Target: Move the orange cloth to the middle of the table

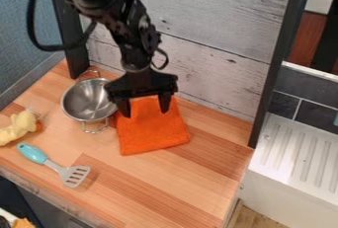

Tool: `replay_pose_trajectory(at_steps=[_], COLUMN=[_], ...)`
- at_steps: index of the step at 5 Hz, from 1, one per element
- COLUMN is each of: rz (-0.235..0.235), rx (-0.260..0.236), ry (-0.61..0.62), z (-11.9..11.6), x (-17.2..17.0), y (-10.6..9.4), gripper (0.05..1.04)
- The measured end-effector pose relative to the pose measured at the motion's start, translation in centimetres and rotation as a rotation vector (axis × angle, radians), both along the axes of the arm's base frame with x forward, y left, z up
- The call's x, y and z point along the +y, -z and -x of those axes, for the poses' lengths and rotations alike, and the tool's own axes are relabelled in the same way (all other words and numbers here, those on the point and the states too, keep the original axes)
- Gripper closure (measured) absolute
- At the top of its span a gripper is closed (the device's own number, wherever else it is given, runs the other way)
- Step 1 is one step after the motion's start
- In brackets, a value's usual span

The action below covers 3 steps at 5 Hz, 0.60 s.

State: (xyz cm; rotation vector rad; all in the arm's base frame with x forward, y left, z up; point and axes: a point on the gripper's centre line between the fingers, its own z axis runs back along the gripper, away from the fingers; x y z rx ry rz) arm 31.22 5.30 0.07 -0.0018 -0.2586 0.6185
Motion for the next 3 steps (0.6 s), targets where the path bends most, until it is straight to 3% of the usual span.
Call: replay_pose_trajectory(at_steps=[2, 3], rz=[-0.033, -0.047], rx=[-0.076, -0.097], ry=[0.008, 0.007], z=[0.4, 0.8], x=[-0.5, -1.0], y=[-4.1, -5.3], gripper=[0.085, 0.085])
